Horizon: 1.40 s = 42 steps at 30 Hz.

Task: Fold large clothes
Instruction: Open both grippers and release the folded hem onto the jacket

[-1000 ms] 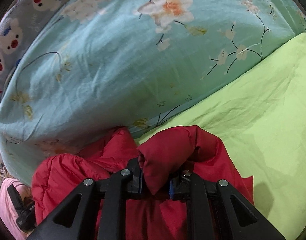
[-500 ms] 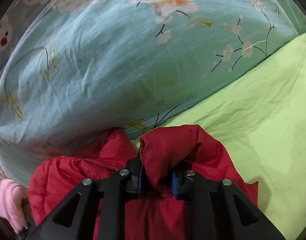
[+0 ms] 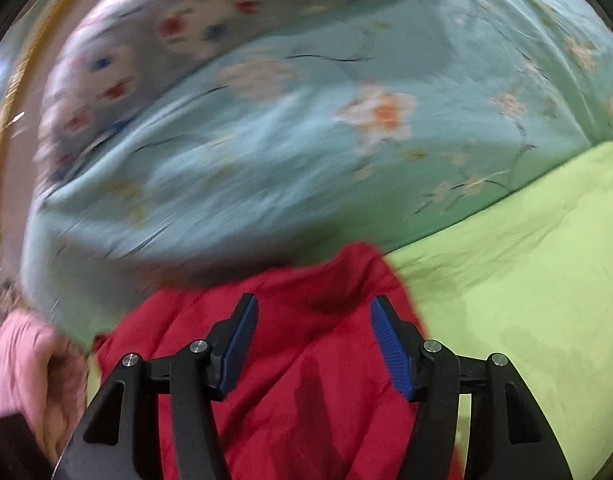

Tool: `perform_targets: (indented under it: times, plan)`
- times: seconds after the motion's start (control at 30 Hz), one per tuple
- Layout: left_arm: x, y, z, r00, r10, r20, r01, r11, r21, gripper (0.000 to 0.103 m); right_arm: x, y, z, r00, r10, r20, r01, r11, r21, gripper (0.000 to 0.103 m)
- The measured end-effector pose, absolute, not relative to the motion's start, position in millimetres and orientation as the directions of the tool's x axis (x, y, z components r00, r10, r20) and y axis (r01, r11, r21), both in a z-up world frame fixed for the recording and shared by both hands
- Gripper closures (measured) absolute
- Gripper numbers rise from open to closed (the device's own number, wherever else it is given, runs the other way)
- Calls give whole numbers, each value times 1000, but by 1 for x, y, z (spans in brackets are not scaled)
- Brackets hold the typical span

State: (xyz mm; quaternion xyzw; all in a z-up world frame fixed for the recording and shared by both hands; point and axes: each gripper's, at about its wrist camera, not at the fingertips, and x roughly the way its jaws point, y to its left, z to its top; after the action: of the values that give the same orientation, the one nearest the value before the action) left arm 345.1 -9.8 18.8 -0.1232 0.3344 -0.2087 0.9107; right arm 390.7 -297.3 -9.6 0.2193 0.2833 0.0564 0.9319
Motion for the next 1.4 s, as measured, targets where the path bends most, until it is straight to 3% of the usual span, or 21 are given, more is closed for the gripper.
perform_targets:
  times: [0.13,0.23,0.47,0.53,0.73,1.1,1.4]
  plan:
    - [357,-15,12,675,-443,-590,287,894,-343,65,354,-260,-6,808,321,-493,-153,924,350,43]
    - [371,-20,5,667,-397,-630,260,917,-303,65,357,-220,-13,781,322,-535,-266,947,182,47]
    - [425,-10,-19,662,-250,-706,113,965,-237,66,410,-209,-56,707,203,-677,-171,978,115,47]
    - [442,-4,-23,655,-229,-720,71,967,-243,73,423,-206,-60,707,175,-686,-157,984,89,46]
    - [476,3,-36,653,-191,-733,32,974,-225,80,470,-218,-70,694,148,-704,-81,988,128,41]
    - [493,12,-53,638,-233,-734,32,960,-277,80,495,-222,-85,674,157,-721,-27,982,189,35]
    - [476,32,-36,628,-265,-732,56,953,-297,80,473,-256,-77,695,196,-692,-9,965,264,35]
